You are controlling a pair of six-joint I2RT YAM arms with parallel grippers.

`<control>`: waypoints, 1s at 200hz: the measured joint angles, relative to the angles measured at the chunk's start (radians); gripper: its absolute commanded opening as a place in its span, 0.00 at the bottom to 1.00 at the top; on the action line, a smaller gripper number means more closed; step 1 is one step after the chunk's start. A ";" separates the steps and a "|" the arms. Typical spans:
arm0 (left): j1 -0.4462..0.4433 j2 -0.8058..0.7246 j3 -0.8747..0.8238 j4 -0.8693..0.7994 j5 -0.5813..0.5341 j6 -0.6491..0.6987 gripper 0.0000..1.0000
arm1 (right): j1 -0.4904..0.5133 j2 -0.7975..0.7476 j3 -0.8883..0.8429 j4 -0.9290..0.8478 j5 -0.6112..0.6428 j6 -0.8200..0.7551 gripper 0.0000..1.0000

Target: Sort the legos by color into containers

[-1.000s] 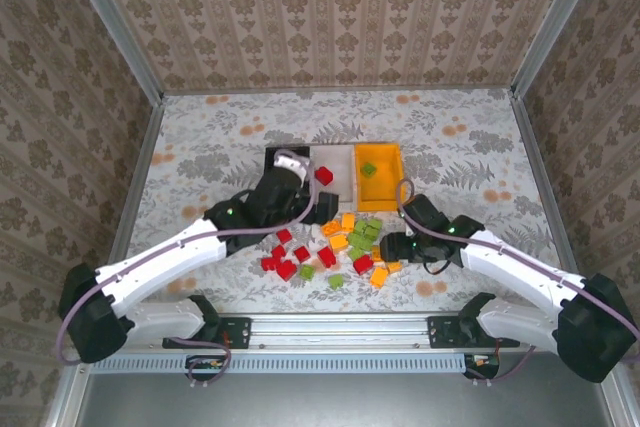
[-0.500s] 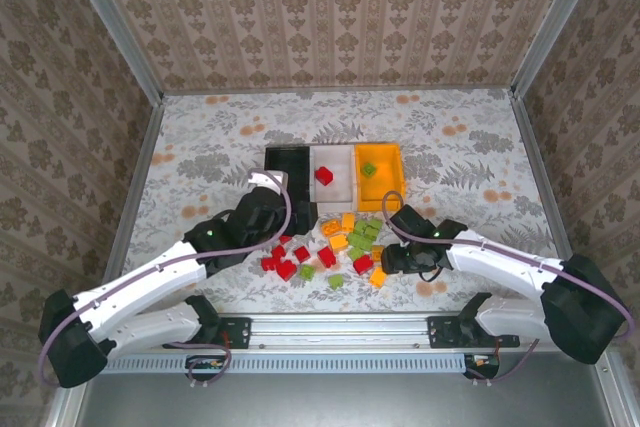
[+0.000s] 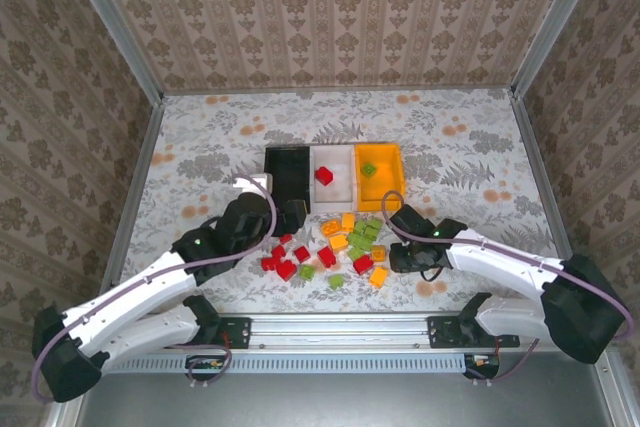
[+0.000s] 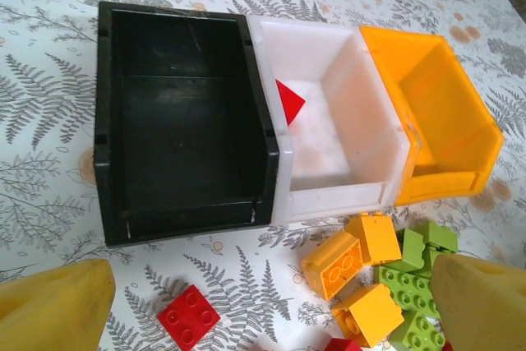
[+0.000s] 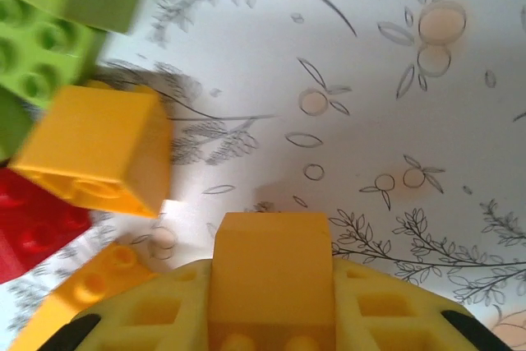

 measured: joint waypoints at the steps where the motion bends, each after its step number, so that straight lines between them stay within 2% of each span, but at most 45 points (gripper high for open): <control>1: 0.001 -0.003 0.000 -0.002 0.000 -0.001 1.00 | 0.000 -0.001 0.003 -0.002 0.000 -0.001 0.27; 27: 0.029 -0.056 -0.029 -0.025 -0.002 -0.005 1.00 | 0.006 0.003 0.162 -0.022 -0.008 -0.029 0.26; 46: 0.049 -0.106 -0.061 -0.047 0.002 -0.021 1.00 | 0.038 0.089 0.332 -0.005 -0.021 -0.045 0.26; 100: 0.117 -0.264 -0.152 -0.104 0.047 -0.077 1.00 | 0.114 0.573 0.868 0.068 -0.047 -0.091 0.27; 136: 0.156 -0.283 -0.159 -0.152 0.098 -0.096 1.00 | 0.119 0.857 1.169 0.041 -0.048 -0.109 0.30; 154: 0.180 -0.275 -0.159 -0.172 0.128 -0.103 1.00 | 0.119 0.956 1.275 0.021 -0.046 -0.109 0.35; 182: 0.206 -0.269 -0.159 -0.190 0.162 -0.103 1.00 | 0.119 1.043 1.361 -0.013 -0.043 -0.119 0.59; 200: 0.210 -0.268 -0.159 -0.204 0.172 -0.103 1.00 | 0.119 1.053 1.379 -0.020 -0.041 -0.128 0.64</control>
